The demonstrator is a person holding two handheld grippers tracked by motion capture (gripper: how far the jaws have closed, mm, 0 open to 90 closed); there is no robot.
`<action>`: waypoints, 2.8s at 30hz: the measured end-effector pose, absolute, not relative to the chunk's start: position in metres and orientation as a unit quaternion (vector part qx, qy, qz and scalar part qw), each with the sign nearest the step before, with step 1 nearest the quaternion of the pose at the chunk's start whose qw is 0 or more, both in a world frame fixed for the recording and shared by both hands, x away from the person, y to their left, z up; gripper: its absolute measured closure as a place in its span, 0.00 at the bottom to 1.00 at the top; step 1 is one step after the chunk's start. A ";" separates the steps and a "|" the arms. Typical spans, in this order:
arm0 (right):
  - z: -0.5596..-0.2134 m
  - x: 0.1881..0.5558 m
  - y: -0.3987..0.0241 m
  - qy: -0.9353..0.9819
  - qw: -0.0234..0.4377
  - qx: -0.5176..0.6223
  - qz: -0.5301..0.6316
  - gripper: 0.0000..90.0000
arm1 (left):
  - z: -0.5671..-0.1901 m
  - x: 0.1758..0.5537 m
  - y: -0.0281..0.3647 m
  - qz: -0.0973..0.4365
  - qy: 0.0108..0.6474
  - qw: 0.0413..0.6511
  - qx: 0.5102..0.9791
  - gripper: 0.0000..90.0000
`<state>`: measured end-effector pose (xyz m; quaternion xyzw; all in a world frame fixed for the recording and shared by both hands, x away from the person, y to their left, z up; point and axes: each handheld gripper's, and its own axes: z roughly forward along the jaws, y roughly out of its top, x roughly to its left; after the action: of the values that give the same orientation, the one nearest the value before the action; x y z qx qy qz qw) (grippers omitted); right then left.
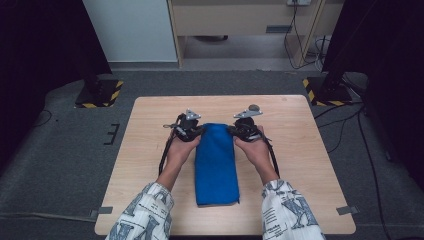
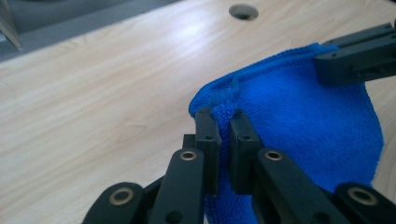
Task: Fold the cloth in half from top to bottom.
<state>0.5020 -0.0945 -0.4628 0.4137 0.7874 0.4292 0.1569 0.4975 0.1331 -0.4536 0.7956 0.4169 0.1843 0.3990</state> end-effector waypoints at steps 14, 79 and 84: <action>-0.438 0.510 -0.097 0.774 0.179 0.416 0.442 0.96 | -0.435 0.505 0.136 0.200 0.408 0.425 0.783 0.93; -0.472 0.404 -0.107 0.813 0.137 0.347 0.447 0.95 | -0.478 0.390 0.155 0.158 0.382 0.444 0.795 0.86; -0.475 0.401 -0.104 0.815 0.133 0.344 0.448 0.95 | -0.478 0.387 0.159 0.149 0.387 0.450 0.791 0.79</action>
<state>0.4007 -0.1039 -0.4752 0.3438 0.8145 0.4479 0.1334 0.3873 0.1593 -0.4783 0.7908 0.3868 0.1491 0.4504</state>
